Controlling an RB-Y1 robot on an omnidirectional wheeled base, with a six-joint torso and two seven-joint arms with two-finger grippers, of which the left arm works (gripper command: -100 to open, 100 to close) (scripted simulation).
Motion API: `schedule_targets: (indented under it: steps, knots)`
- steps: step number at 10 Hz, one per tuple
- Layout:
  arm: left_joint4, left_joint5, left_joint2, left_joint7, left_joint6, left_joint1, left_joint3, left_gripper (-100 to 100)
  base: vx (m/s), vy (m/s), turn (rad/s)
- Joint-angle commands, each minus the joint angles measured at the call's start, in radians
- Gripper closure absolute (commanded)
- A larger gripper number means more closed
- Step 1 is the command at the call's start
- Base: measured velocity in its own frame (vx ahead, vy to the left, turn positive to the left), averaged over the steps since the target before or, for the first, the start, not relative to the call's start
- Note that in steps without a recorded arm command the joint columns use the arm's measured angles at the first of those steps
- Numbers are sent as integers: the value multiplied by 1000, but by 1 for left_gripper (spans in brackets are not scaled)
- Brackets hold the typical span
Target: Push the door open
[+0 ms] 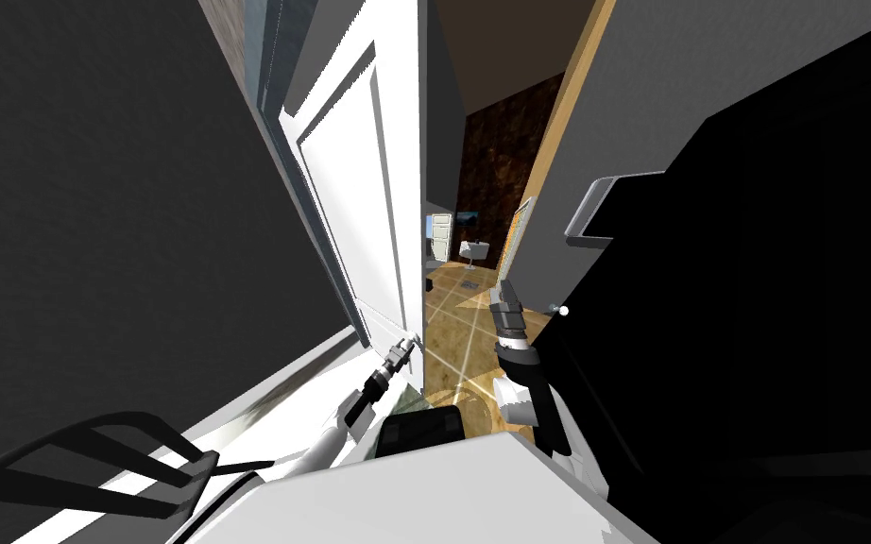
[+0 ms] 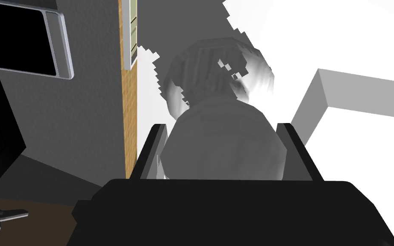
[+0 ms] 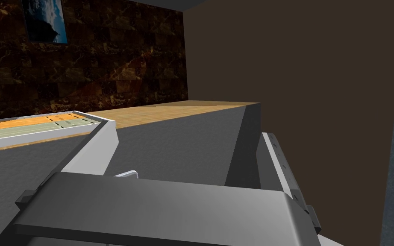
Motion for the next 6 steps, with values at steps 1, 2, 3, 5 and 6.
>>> schedule_targets:
  steps: [1,2,3,5,6]
  knots:
    - [-13,18,1,50,2,-2,8,100,32,-22,-72]
    - [-13,18,1,53,2,-2,8,100,20,-16,-24]
    - [-14,28,0,83,3,-1,12,100,20,-17,-41]
    - [-17,50,-1,142,5,2,21,100,29,-18,-62]
    - [-18,63,-2,171,6,3,26,100,35,-22,-75]
